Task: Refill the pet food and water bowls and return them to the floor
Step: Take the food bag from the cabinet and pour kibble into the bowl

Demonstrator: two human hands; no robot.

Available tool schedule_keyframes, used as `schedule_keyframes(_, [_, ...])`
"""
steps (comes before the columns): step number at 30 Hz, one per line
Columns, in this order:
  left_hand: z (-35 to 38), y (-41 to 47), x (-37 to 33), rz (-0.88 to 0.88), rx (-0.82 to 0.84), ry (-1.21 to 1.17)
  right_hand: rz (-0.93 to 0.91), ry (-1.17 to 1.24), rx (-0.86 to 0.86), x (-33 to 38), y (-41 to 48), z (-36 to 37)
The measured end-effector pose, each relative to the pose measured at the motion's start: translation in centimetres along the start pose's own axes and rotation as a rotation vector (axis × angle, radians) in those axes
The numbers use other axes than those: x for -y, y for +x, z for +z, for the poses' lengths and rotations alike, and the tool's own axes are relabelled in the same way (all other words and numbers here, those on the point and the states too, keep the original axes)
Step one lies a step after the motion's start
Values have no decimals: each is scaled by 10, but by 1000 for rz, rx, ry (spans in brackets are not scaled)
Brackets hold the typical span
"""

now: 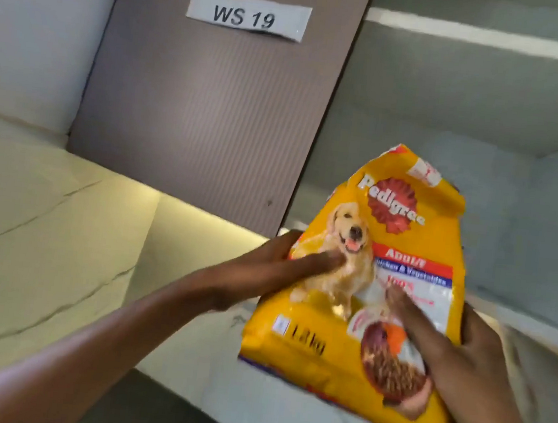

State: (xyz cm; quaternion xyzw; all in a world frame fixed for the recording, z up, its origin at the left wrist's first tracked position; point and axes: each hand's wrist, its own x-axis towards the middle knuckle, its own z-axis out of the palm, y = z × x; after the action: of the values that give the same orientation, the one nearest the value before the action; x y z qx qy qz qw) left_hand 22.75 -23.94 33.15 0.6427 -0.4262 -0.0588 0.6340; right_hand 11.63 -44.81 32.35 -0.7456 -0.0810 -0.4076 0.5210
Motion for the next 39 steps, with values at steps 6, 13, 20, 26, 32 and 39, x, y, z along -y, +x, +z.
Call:
schedule_keyframes(6, [-12,-129,112,-207,-206,16,150,42,199,-91,-111,69])
schedule_keyframes(13, [-25,-237,219,-512,-446,-61,451,50,555,-198,-213,154])
schedule_keyframes(20, [-34,-280,274,-583,-781,-57,599,27,706,-257,-239,216])
schedule_keyframes(26, [-29,-283,296,-547,-723,159,553,46,407,-264,-239,239])
schedule_keyframes(32, [-35,-282,301,-640,-547,70,727,165,308,-233,-278,263])
schedule_keyframes(39, [-1,-287,292,-490,-400,-188,766,277,349,-238,-237,274])
